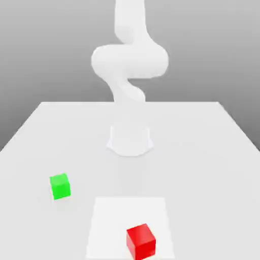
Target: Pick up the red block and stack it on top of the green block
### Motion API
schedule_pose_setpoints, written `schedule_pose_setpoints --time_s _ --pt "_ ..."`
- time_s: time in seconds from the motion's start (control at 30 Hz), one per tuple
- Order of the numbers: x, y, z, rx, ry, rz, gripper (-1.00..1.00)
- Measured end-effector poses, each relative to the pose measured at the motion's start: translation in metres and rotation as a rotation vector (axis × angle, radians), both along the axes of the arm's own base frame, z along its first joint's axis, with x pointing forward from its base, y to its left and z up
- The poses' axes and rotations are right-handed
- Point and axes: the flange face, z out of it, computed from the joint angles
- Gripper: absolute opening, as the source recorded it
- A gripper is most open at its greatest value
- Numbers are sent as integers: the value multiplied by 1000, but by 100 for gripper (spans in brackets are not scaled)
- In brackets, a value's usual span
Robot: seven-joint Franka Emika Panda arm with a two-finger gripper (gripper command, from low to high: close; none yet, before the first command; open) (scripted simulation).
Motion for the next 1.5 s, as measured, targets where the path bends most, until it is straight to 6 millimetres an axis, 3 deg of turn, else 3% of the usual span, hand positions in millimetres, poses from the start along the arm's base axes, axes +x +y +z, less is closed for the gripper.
schedule_pose_setpoints --time_s 0.23,0.5,0.67,0.83,1.0,1.17,1.2,1.4,1.5 --pt "72 5 -107 64 166 -253 0" --pt "116 1 -240 157 330 -519 0" --pt "123 -1 -323 232 428 -680 0" --pt "117 4 -398 321 525 -835 0" --pt "103 16 -462 420 619 -982 0" --pt "101 18 -522 436 633 -1005 0" --pt "100 18 -530 435 634 -1005 -100" --pt "100 18 -534 437 632 -1004 -100" --pt "102 18 -510 440 631 -1006 -100"
